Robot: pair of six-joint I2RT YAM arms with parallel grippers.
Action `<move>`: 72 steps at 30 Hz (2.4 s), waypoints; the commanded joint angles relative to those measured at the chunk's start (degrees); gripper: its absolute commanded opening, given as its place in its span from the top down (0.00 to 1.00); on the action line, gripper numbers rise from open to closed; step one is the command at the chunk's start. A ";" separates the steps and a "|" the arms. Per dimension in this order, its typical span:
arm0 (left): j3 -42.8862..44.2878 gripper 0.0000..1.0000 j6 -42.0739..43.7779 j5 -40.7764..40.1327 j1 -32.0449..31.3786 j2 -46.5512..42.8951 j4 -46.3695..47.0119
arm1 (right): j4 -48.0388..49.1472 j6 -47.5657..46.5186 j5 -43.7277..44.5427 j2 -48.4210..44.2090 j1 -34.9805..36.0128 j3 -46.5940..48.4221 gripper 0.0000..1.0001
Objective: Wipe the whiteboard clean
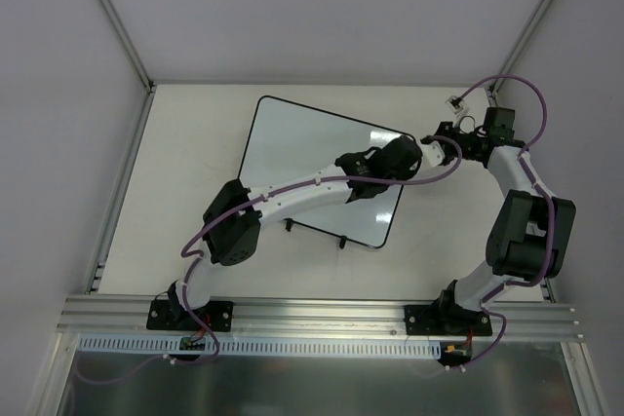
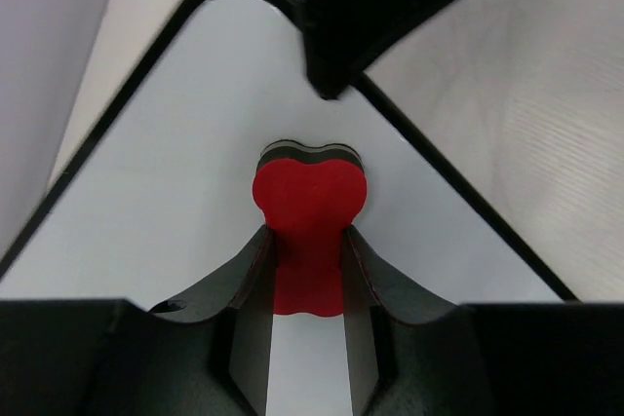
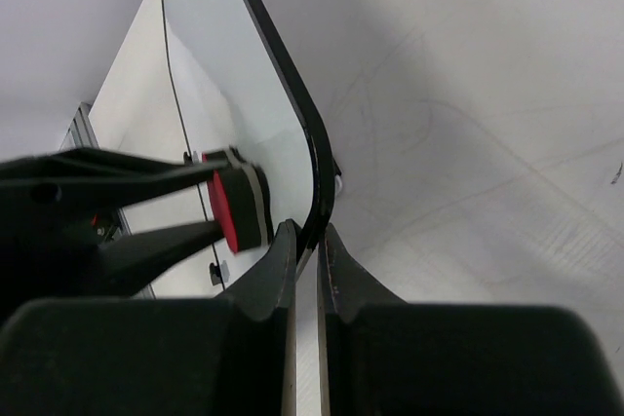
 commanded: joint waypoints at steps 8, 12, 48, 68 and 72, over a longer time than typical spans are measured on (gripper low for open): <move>-13.91 1.00 -16.45 -4.23 4.73 -8.38 -0.60 | 1.51 -4.61 4.26 -0.18 0.88 0.60 1.00; -20.42 1.00 -26.56 -5.55 8.77 -13.40 -0.34 | 1.60 -4.69 4.35 -0.18 0.88 0.42 1.00; -24.21 1.00 -37.23 -5.28 -4.93 -14.09 1.51 | 1.60 -4.69 4.79 -0.18 0.79 0.42 1.00; -39.76 1.00 -31.24 -10.57 19.56 -39.94 1.07 | 1.69 -4.26 7.07 -1.67 0.70 0.60 0.97; -44.76 1.00 -31.59 -10.21 26.96 -46.08 1.07 | 1.69 -4.17 7.07 -1.76 0.53 0.77 0.91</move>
